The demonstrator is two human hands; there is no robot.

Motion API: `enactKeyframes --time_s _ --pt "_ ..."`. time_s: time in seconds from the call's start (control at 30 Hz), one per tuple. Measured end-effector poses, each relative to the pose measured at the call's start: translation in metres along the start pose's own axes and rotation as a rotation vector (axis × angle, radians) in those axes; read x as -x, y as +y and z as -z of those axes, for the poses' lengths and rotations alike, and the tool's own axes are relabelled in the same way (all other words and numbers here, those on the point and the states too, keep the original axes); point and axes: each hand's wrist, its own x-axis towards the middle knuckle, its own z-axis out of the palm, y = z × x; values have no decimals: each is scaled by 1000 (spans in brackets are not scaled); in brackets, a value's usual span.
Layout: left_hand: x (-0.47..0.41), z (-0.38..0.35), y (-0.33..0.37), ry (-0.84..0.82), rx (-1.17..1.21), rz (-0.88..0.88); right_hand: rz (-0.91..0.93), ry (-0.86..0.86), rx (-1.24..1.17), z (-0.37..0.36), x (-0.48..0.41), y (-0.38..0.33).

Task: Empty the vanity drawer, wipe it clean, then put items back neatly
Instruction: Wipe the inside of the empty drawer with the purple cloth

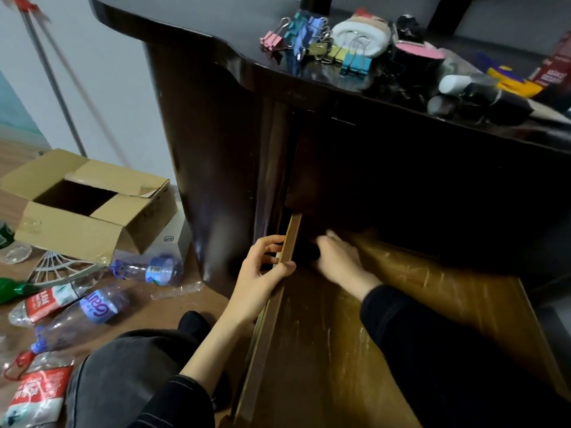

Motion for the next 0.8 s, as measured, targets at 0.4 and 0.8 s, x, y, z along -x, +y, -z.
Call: enactKeyframes --time_s 0.4,0.8 --pt "-1 -1 2 9 8 19 299 -12 143 -6 51 3" --pt "-5 0 -4 8 -24 -3 204 19 184 -16 43 13"
